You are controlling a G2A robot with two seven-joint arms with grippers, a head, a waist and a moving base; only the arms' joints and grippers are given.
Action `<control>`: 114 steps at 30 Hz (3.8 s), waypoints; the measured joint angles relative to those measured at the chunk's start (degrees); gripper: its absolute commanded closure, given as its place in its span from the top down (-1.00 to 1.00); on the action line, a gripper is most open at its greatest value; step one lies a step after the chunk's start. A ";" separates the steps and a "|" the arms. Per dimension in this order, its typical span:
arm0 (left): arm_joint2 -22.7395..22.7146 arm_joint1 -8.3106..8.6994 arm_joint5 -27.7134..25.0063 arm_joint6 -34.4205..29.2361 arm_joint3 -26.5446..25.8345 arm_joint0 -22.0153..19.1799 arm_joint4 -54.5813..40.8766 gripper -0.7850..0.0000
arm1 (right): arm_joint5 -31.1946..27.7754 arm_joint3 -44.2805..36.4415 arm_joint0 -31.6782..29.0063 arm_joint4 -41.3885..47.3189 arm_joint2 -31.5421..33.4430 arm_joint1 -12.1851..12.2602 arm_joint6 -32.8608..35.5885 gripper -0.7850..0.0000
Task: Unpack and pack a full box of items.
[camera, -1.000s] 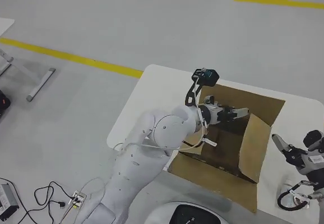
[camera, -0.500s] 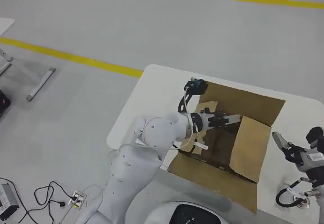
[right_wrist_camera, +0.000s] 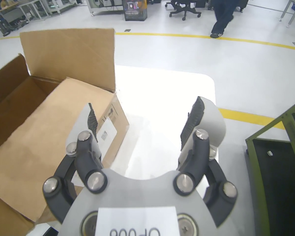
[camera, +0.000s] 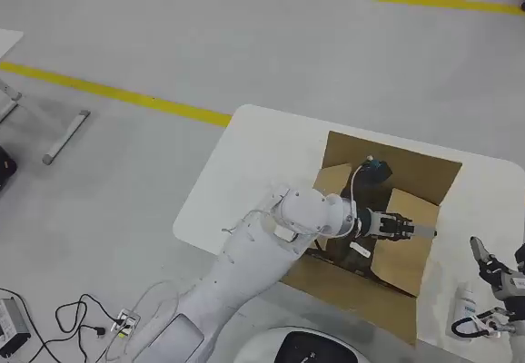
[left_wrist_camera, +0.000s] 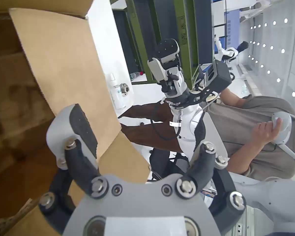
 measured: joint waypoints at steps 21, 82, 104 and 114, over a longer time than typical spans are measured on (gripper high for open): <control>-1.02 1.16 1.22 2.71 9.63 -1.40 3.84 1.00 | -0.42 8.77 1.14 -5.42 -8.68 -0.86 -5.14 -1.00; 23.85 -12.89 -12.40 6.54 38.16 -22.74 -26.06 1.00 | 5.58 -8.17 -4.38 19.98 12.99 -0.51 8.59 0.63; 10.08 -3.73 -3.53 4.35 7.20 -11.61 -0.52 1.00 | 3.01 -10.49 1.04 33.58 8.61 -0.43 18.22 1.00; 1.97 0.74 4.20 0.13 -10.66 -3.33 21.23 1.00 | 5.55 -14.10 2.94 28.31 3.32 0.17 27.98 0.69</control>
